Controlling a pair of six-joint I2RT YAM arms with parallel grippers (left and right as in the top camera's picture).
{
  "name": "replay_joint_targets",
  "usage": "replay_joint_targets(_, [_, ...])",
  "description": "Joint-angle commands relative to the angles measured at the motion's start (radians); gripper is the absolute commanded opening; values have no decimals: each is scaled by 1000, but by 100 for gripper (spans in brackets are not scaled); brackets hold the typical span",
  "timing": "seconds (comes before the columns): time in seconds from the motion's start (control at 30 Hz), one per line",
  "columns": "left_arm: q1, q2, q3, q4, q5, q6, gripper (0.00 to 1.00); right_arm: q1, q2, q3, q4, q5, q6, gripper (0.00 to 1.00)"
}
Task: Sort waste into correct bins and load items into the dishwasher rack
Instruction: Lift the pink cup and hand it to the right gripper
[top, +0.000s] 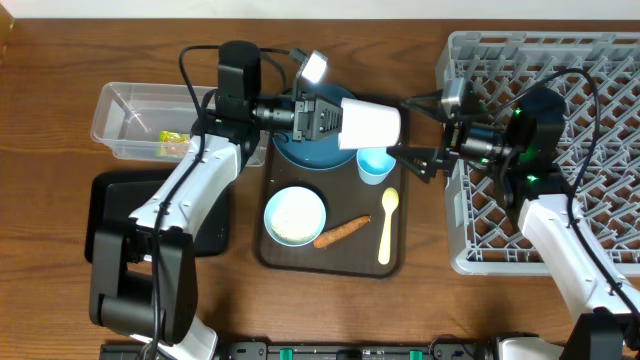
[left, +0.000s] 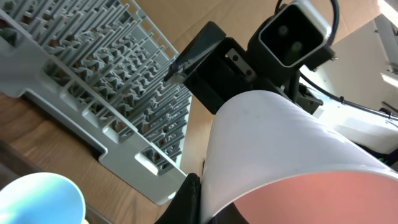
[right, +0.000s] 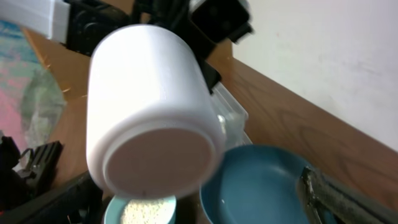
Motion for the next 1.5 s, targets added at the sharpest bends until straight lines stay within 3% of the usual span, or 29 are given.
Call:
replay_joint_targets(0.0, [-17, 4, 12, 4, 17, -2, 6, 26, 12, 14, 22, -3, -10, 97])
replay_joint_targets(0.27, [-19, 4, 12, 4, 13, -9, 6, 60, 12, 14, 121, -6, 51, 96])
replay_joint_targets(0.6, [-19, 4, 12, 4, 13, -9, 6, 116, 12, 14, 117, -7, 51, 88])
replay_joint_targets(1.47, [-19, 4, 12, 4, 13, -16, 6, 98, 12, 14, 161, -7, 51, 72])
